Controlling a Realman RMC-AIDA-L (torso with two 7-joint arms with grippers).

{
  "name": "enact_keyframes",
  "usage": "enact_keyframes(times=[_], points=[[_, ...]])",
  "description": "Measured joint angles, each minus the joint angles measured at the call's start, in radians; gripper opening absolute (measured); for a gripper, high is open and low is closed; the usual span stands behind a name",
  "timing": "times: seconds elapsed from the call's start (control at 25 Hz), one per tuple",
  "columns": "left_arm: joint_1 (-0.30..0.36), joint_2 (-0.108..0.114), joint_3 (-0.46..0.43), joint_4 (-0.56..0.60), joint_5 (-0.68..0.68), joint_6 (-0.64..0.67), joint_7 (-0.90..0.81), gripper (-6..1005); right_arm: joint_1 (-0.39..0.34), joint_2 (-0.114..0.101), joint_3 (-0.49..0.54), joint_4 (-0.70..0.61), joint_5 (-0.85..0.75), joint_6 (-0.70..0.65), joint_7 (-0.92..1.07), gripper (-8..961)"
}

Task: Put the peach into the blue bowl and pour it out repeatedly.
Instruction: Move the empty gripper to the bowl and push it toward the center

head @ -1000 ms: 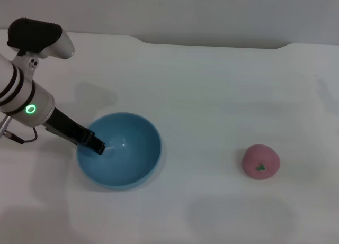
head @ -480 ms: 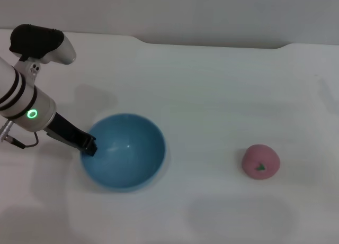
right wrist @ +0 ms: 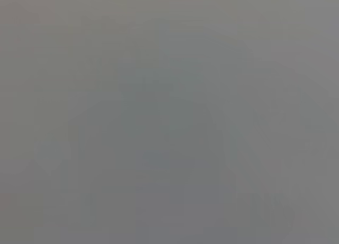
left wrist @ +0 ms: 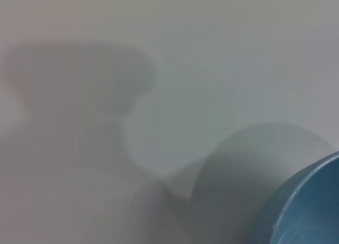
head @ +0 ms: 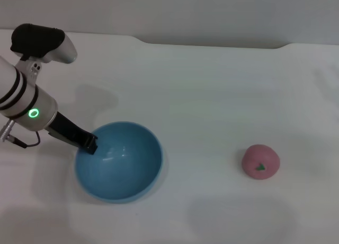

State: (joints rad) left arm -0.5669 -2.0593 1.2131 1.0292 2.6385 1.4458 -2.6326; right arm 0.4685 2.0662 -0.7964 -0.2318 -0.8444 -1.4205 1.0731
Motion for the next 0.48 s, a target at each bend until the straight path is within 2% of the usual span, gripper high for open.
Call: enact_keyframes(times=[0.12, 0.16, 0.2, 0.32, 0.36, 0.4, 0.48], points=[[-0.001, -0.001, -0.006, 0.0, -0.012, -0.008, -0.008, -1, 0.002, -0.005, 0.0, -0.124, -0.152, 0.105, 0.235, 688], [-0.001, -0.001, -0.006, 0.0, -0.033, -0.017, -0.009, -2, 0.009, -0.011, 0.0, -0.204, -0.301, 0.177, 0.397, 688], [-0.001, -0.001, -0.006, 0.0, -0.033, -0.017, -0.009, -2, 0.009, -0.011, 0.0, -0.204, -0.301, 0.177, 0.397, 688], [0.0, 0.0, -0.011, 0.0, -0.062, -0.033, -0.01, -2, 0.033, -0.025, 0.0, -0.298, -0.552, 0.243, 0.621, 687], [0.0, 0.0, -0.013, 0.0, -0.069, -0.038, -0.01, -2, 0.054, -0.037, 0.0, -0.349, -0.731, 0.257, 0.767, 687], [0.0, 0.0, -0.015, -0.001, -0.08, -0.044, -0.011, -2, 0.054, -0.037, 0.0, -0.349, -0.731, 0.257, 0.767, 687], [-0.001, 0.0, -0.016, -0.007, -0.094, -0.051, -0.011, -2, 0.082, -0.046, 0.0, -0.389, -0.911, 0.248, 0.898, 687]])
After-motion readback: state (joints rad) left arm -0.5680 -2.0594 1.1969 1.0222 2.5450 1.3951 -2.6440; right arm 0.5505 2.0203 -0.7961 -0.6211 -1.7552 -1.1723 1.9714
